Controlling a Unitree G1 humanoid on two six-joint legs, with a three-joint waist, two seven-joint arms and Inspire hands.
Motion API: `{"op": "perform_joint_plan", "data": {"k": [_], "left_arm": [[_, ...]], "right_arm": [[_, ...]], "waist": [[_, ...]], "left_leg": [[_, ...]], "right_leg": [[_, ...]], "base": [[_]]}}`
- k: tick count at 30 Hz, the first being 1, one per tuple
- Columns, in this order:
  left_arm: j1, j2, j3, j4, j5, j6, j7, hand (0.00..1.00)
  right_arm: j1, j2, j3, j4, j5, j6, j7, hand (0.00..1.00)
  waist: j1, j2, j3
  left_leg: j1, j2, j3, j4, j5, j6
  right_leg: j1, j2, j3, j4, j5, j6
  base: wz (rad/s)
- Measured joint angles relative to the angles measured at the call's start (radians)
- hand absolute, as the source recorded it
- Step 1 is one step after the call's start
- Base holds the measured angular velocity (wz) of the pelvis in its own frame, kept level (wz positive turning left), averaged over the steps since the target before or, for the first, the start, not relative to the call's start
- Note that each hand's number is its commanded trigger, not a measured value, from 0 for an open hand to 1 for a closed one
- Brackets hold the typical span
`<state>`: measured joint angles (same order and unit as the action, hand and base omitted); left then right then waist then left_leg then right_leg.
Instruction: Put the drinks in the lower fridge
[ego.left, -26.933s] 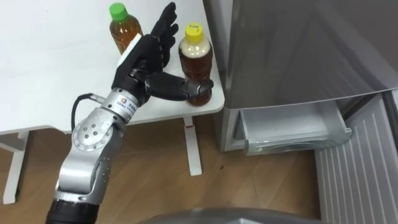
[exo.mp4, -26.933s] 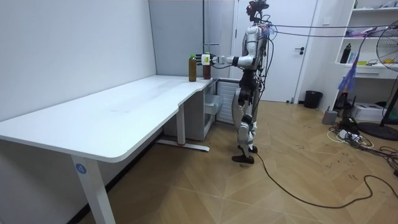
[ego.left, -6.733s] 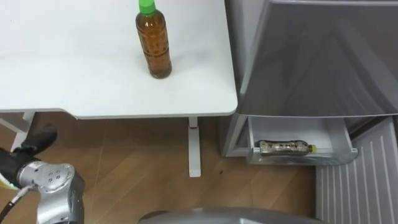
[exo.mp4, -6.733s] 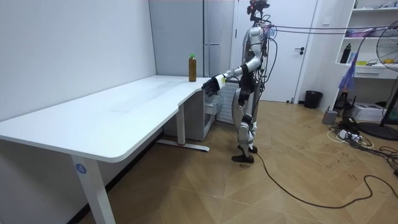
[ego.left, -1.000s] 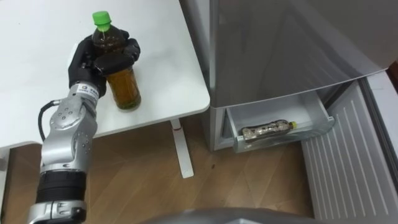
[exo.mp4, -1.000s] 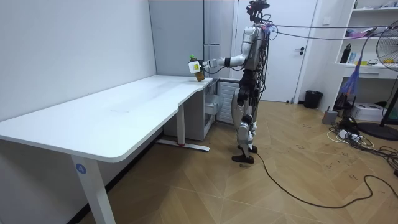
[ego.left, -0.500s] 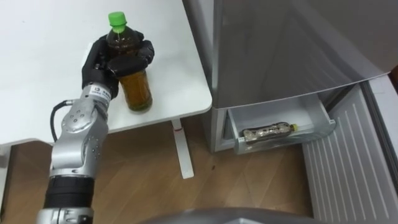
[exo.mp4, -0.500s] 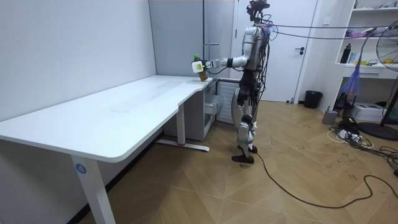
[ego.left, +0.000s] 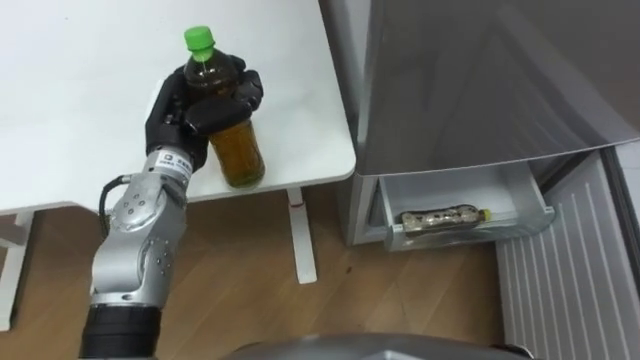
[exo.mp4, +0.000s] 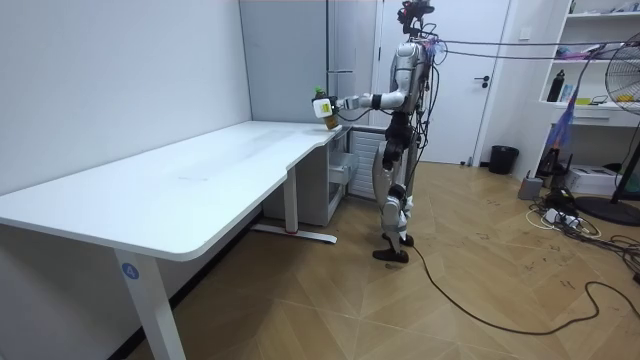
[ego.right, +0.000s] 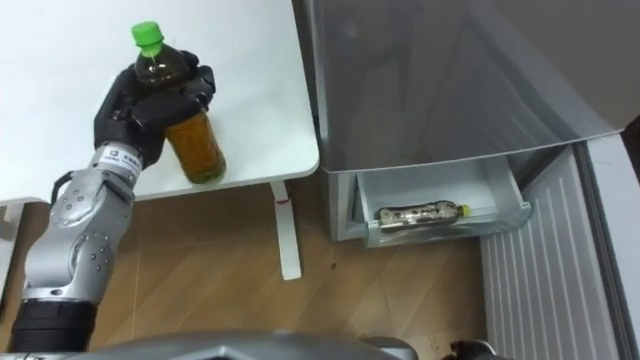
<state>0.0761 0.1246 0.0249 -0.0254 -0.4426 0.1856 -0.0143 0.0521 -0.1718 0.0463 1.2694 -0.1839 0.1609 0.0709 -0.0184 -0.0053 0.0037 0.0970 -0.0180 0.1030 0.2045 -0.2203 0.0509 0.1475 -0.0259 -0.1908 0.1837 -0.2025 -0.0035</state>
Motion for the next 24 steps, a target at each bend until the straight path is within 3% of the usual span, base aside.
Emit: {"op": "perform_joint_plan", "data": {"k": [4, 6, 10, 15, 17, 19, 24], "left_arm": [[0.018, -0.025, -0.006, -0.008, -0.034, -0.025, 0.015, 1.00], [0.019, -0.026, -0.016, -0.008, -0.034, -0.036, 0.024, 1.00], [0.030, -0.032, -0.026, -0.008, -0.036, -0.060, 0.024, 1.00], [0.055, -0.031, -0.068, 0.006, -0.094, -0.106, -0.002, 1.00], [0.068, -0.031, -0.074, 0.006, -0.117, -0.106, -0.011, 1.00], [0.093, -0.024, -0.081, 0.015, -0.115, -0.104, -0.013, 1.00], [0.119, -0.017, -0.108, 0.032, -0.091, -0.098, -0.020, 1.00]], "right_arm": [[0.002, 0.008, 0.014, -0.004, 0.036, -0.008, -0.037, 0.00], [0.002, 0.008, 0.020, -0.016, 0.034, -0.010, -0.047, 0.00], [0.002, 0.006, 0.052, -0.043, 0.017, -0.056, -0.069, 0.00], [0.001, 0.000, 0.061, -0.085, -0.031, -0.063, -0.069, 0.00], [0.001, 0.000, 0.065, -0.109, -0.031, -0.065, -0.071, 0.00], [-0.002, 0.009, 0.070, -0.161, -0.018, -0.093, -0.068, 0.00], [-0.005, 0.030, 0.102, -0.281, -0.050, -0.117, -0.027, 0.00]], "waist": [[0.028, -0.008, -0.0019], [0.033, -0.008, -0.0018], [0.053, -0.010, -0.0006], [0.079, -0.011, 0.0001], [0.083, -0.014, 0.0024], [0.080, -0.015, 0.0059], [0.079, -0.016, 0.0076]], "left_leg": [[-0.017, -0.001, -0.008, 0.003, 0.000, 0.000], [-0.020, -0.002, -0.013, 0.004, 0.000, 0.000], [-0.019, -0.002, -0.015, 0.005, 0.001, 0.000], [-0.015, -0.005, -0.024, 0.008, 0.002, 0.000], [-0.016, -0.006, -0.027, 0.010, 0.003, 0.001], [-0.021, -0.006, -0.028, 0.016, 0.003, 0.001], [-0.048, -0.010, -0.043, 0.019, 0.003, 0.001]], "right_leg": [[-0.005, -0.002, -0.018, 0.000, 0.000, 0.000], [-0.006, -0.003, -0.032, 0.000, 0.000, 0.000], [-0.005, -0.004, -0.032, 0.000, 0.000, 0.000], [-0.002, -0.006, -0.036, 0.000, 0.000, 0.000], [0.000, -0.007, -0.040, -0.001, 0.000, 0.000], [0.000, -0.008, -0.049, -0.003, 0.000, 0.000], [-0.007, -0.008, -0.065, -0.013, 0.000, 0.000]], "base": [[0.08], [0.09], [0.01], [0.04], [0.06], [0.00], [0.10]]}}
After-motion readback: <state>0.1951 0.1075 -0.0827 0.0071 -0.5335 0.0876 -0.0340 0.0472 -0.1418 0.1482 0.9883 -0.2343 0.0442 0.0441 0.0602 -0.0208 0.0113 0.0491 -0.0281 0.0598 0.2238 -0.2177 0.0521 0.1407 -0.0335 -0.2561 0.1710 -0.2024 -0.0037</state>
